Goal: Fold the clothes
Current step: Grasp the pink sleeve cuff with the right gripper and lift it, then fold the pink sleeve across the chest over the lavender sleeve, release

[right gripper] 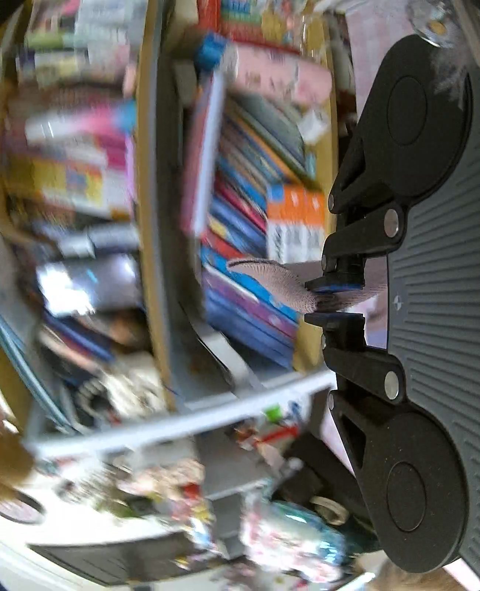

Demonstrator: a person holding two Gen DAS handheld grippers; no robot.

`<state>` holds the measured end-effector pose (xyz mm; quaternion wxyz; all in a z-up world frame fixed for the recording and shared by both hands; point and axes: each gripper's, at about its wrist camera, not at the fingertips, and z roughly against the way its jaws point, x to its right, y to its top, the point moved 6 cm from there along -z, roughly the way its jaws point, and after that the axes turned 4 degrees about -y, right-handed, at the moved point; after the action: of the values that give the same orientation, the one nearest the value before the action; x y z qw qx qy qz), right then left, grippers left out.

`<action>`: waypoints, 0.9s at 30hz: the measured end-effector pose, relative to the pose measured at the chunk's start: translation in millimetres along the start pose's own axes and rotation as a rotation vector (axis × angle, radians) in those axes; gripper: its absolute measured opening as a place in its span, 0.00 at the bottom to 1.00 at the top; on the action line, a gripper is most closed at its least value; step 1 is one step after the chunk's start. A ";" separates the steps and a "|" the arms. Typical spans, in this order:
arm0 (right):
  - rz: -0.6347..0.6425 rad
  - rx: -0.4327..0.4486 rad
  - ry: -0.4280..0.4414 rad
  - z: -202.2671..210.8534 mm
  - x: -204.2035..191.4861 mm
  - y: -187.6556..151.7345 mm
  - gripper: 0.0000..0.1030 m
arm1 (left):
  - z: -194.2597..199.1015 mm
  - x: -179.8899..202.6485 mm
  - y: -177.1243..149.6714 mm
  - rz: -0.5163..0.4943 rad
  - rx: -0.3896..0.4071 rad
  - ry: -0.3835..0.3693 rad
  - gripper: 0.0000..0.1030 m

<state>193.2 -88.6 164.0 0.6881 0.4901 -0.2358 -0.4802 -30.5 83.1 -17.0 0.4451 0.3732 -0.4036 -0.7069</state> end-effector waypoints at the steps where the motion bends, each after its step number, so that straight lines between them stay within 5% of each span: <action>1: 0.012 -0.016 0.007 -6.7 -10.1 -1.7 0.09 | 0.0 -0.3 0.2 0.000 0.000 0.004 0.70; 10: 0.059 -0.128 0.046 -63.5 -62.1 -30.2 0.10 | 7.3 -0.5 1.8 0.006 0.051 -0.018 0.73; 21: 0.058 -0.220 0.065 -91.4 -75.4 -60.4 0.11 | 8.1 1.3 2.5 0.001 0.060 -0.033 0.74; 24: 0.036 -0.241 0.089 -93.3 -76.8 -65.4 0.20 | 7.7 1.8 2.6 -0.002 0.057 -0.034 0.74; 27: -0.019 -0.263 0.211 -86.8 -81.0 -69.3 0.30 | 6.2 1.0 2.7 0.002 0.049 -0.044 0.75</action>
<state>197.8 18.4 78.0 0.7627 0.4457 -0.0927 -0.4594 -35.5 82.9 -12.2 0.4276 0.3679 -0.4307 -0.7045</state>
